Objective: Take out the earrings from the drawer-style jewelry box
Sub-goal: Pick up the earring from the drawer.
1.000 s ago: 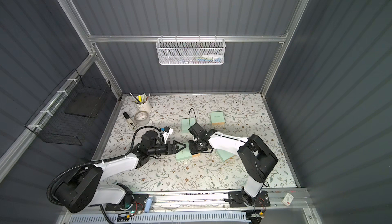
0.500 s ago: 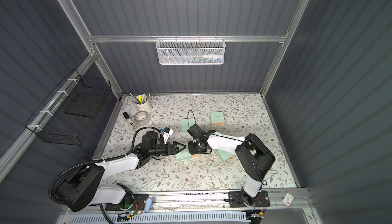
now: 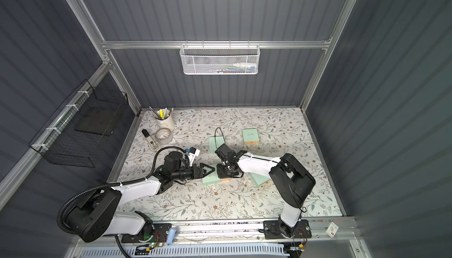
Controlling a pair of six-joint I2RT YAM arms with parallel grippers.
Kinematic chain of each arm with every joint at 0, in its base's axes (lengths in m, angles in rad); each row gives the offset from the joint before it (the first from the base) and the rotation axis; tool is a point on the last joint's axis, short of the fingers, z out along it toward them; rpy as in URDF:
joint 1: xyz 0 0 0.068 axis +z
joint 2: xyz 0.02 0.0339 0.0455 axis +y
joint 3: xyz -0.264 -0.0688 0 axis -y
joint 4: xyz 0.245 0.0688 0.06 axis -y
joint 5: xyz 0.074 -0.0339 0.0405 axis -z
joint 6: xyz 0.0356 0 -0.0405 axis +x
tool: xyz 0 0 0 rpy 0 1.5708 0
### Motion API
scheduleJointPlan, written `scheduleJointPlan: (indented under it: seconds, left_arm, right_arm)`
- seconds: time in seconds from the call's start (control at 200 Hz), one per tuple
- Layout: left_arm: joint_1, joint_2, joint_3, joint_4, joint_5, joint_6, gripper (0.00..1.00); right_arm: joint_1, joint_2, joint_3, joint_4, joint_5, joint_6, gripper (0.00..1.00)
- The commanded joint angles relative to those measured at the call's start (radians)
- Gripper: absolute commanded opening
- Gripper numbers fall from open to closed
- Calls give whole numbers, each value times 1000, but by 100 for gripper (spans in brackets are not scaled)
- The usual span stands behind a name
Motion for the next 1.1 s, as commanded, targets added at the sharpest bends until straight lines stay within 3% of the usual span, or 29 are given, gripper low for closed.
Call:
scheduleJointPlan:
  seconds: [0.0,1.096]
  left_arm:
    - [-6,14,-8,9,0,-3,100]
    - [-6,27,-11,14,-12,-5,100]
  right_arm:
    - [7,16,10,-24,24,2,16]
    - [-26,-157,-32,1,39,11,14]
